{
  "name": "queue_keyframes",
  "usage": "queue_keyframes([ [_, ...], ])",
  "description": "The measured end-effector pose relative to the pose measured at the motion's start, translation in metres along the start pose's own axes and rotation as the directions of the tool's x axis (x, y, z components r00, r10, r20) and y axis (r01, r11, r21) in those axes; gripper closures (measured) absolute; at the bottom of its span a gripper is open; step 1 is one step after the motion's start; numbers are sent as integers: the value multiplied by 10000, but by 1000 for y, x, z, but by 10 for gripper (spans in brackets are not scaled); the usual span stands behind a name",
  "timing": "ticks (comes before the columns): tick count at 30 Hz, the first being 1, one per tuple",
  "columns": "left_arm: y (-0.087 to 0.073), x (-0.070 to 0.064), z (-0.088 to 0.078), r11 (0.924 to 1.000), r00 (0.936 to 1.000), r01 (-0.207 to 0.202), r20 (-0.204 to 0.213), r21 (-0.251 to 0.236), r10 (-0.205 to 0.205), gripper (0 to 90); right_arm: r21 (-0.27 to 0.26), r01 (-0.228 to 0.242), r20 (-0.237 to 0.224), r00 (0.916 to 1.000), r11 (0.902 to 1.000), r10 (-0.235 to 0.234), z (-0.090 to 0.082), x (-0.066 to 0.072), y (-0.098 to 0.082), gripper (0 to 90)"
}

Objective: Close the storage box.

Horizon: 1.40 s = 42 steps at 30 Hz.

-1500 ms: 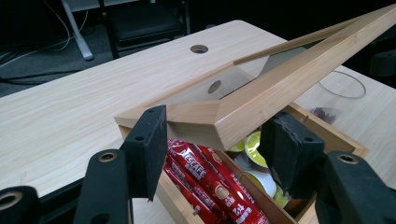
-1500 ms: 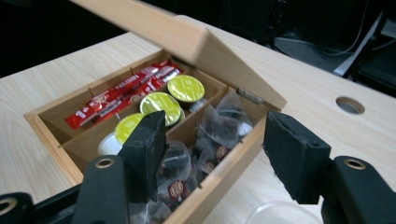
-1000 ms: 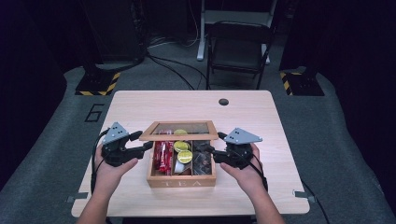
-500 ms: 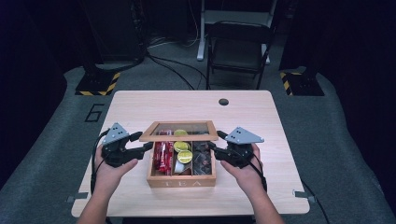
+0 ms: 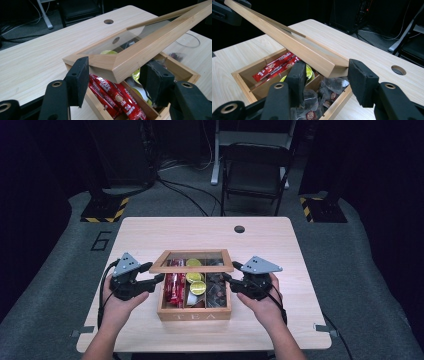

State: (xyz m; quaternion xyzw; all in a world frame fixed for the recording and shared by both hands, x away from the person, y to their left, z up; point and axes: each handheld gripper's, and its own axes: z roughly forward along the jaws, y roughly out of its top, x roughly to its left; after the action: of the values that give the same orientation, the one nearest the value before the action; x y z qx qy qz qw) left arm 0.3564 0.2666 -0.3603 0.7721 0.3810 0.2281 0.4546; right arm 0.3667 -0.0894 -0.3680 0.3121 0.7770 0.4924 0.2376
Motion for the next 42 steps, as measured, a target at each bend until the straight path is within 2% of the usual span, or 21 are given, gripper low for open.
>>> queue_keyframes([
  [4, 2, 1, 0, 9999, 9999, -89, 75, 121, 89, 414, 257, 107, -48, 9999, 9996, -106, -1, 0, 4, 497],
  [13, -2, 0, -1, 9997, 9996, -198, 181, 141, 195, 412, 198, 319, -29, 9995, 9993, -318, -1, 2, 0, 496],
  [21, -5, -1, -1, 9994, 9995, -287, 149, 178, 284, 406, 165, 210, -136, 9997, 9996, -208, -3, 2, -4, 496],
  [23, -6, -2, -1, 9994, 9994, -295, 172, 205, 291, 406, 193, 135, -144, 9998, 9997, -132, -3, 3, -5, 496],
  [33, -14, -4, -3, 9997, 9992, -214, 333, 88, 211, 396, 444, 374, -120, 9992, 9983, -369, -4, 7, -8, 496],
  [37, -17, -6, -3, 9994, 9991, -343, 254, 108, 341, 396, 474, 443, -98, 9990, 9979, -439, -4, 9, -11, 496],
  [42, -24, -9, -4, 9995, 9993, -289, 260, 133, 285, 396, 610, 603, -102, 9982, 9963, -598, -5, 12, -15, 495],
])
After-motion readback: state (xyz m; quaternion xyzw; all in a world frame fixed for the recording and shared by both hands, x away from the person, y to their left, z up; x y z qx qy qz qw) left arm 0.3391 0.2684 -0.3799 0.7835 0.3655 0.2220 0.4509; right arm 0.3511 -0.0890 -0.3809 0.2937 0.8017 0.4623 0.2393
